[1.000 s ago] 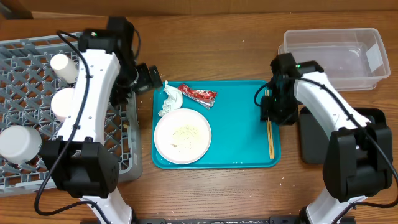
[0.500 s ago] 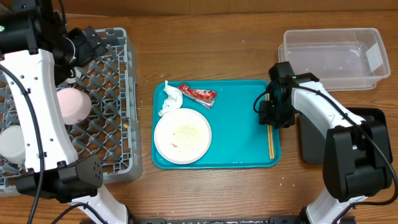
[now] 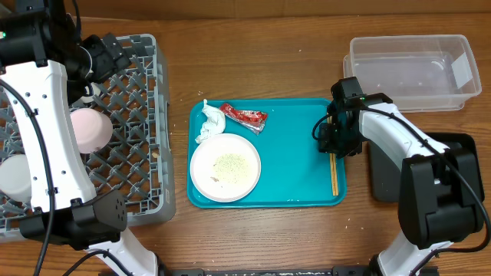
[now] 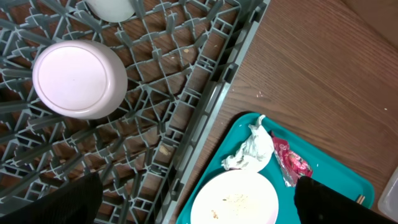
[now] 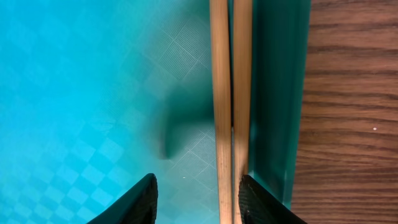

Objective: Sort waste into correct bins and load items into the dishwasher
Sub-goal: 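Carry the chopstick left and lower it into the dish rack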

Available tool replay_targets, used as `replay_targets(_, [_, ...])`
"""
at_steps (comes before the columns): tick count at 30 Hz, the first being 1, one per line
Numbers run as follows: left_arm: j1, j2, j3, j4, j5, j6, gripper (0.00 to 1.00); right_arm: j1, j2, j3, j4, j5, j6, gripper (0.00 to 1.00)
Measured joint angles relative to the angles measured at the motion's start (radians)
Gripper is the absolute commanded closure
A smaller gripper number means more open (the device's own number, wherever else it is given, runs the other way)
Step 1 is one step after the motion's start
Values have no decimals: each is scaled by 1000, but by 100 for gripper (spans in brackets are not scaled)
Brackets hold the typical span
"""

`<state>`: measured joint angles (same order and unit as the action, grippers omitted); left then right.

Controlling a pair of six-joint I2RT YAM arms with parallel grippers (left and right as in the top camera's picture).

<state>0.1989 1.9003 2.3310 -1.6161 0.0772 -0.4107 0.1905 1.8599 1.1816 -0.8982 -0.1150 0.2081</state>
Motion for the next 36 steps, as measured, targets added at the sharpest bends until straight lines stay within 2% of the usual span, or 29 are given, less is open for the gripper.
replay_targets(12, [0,0,0,0,0,0,1,0,-15,-40,72,-1,0,57])
replay_targets(16, [0,0,0,0,0,0,0,0,-19,-46,78,-1,0,64])
replay_targets(28, [0,0,0,0,-1,0,0,2,-15,-69,56,-19,1,64])
replay_targets(31, [0,0,0,0,-1,0,0,2,-15,-69,58,-18,2,81])
replay_targets(32, [0,0,0,0,-1,0,0,2,-15,-69,58,-16,2,93])
replay_targets(33, [0,0,0,0,-2,0,0,2,-15,-69,61,-10,5,96])
replay_targets(36, [0,0,0,0,-3,0,0,2,-15,-69,61,-8,15,96])
